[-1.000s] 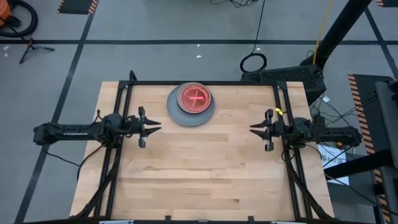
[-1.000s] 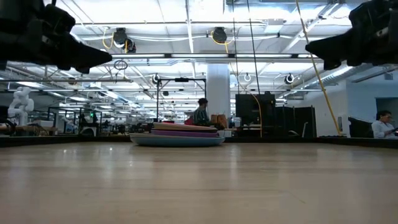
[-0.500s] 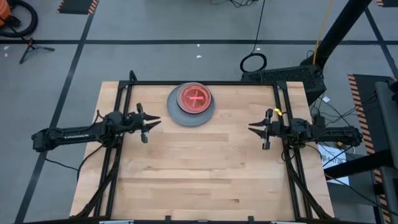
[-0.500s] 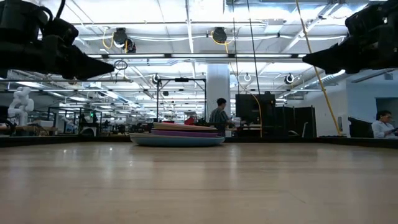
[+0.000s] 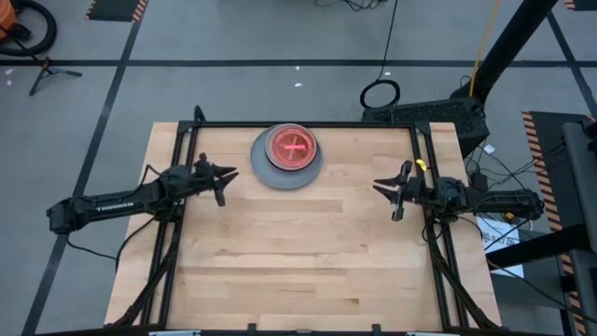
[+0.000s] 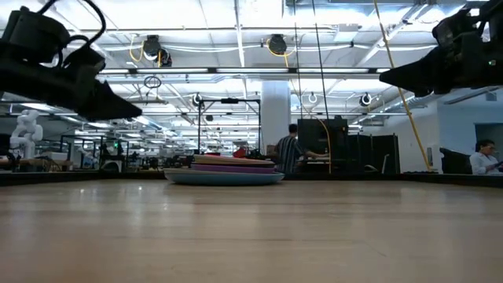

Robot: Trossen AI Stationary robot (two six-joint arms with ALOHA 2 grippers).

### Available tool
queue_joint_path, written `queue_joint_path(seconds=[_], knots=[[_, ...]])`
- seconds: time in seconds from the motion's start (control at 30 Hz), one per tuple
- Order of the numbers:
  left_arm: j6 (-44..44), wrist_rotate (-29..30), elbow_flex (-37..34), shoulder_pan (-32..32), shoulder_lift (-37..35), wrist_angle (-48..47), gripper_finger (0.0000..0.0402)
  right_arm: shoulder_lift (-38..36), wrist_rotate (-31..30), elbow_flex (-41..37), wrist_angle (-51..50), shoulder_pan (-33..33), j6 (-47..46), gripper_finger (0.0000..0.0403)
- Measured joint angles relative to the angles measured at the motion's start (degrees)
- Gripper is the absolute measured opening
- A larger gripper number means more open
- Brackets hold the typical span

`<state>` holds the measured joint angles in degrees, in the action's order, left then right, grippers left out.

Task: Stack plastic plates
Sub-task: Return to Home Position

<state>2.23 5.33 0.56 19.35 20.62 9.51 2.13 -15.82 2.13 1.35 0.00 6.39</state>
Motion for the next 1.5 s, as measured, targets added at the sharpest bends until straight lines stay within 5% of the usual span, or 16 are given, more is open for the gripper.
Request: queue_joint_path(seconds=[1.5], knots=[[4.1,1.2,0.0,0.1,0.0,-4.1,0.0092,0.9,1.1,0.0,0.8,0.0,-1.2,0.0068]])
